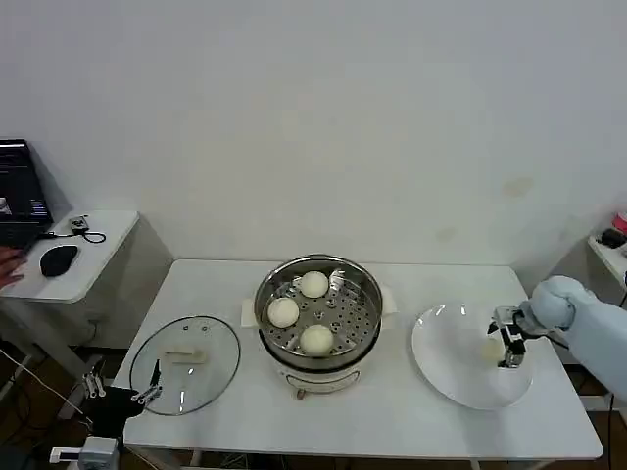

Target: Take steamed baozi put them in steamer then cover it.

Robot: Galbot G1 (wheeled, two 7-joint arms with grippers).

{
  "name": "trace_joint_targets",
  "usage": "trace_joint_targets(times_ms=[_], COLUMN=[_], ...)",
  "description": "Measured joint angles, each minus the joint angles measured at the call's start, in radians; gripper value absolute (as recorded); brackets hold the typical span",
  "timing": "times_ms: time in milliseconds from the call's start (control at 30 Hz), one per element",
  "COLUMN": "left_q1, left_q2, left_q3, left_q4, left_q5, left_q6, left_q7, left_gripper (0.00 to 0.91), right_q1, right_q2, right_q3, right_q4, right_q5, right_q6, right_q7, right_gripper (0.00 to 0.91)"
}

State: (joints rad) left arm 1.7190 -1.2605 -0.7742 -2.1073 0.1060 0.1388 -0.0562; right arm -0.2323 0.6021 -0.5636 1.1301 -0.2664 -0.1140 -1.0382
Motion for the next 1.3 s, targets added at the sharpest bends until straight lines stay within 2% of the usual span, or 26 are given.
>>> trace_joint_targets(times_ms=[100, 200, 467, 667, 1000, 1167, 1300], left_q1=[-0.001, -0.001, 0.006, 0.006, -0.01, -0.013, -0.018], left_q2=[-0.001, 0.001, 0.003, 0.006, 0.004, 0.004, -0.002], left_q3=[0.001, -0.001, -0.007, -0.011, 0.001, 0.002, 0.001], left_q4=[0.001, 0.001, -0.006, -0.008, -0.014, -0.018, -0.022], left_q5=[0.0, 0.0, -0.001, -0.002, -0.002, -0.002, -0.001], left_q6=[0.0, 0.0, 0.0, 0.0, 0.003, 0.003, 0.006], left_q7=[0.0, 0.0, 0.0, 0.0, 0.001, 0.001, 0.001], left_gripper=[0.907, 0.907, 0.907, 0.907, 0.907, 0.907, 0.907], right_q1=[-0.003, -0.004, 0.008, 0.088, 0.398, 0.568, 0.689], right_q2=[0.005, 0.009, 0.0, -0.048, -0.097, -0.063, 0.0], right_q3=[0.001, 0.005, -0.001, -0.063, -0.266, -0.387, -0.477], right_q4=[-0.006, -0.009, 0.003, 0.071, 0.252, 0.341, 0.385], right_q5=[-0.007, -0.01, 0.0, 0.042, 0.21, 0.314, 0.401], right_q6=[-0.005, -0.009, -0.024, -0.047, -0.121, -0.181, -0.24], right_q7=[-0.002, -0.006, -0.024, -0.053, -0.063, -0.043, -0.017], right_gripper=[0.675, 0.635, 0.635, 0.645, 0.655, 0.655, 0.665])
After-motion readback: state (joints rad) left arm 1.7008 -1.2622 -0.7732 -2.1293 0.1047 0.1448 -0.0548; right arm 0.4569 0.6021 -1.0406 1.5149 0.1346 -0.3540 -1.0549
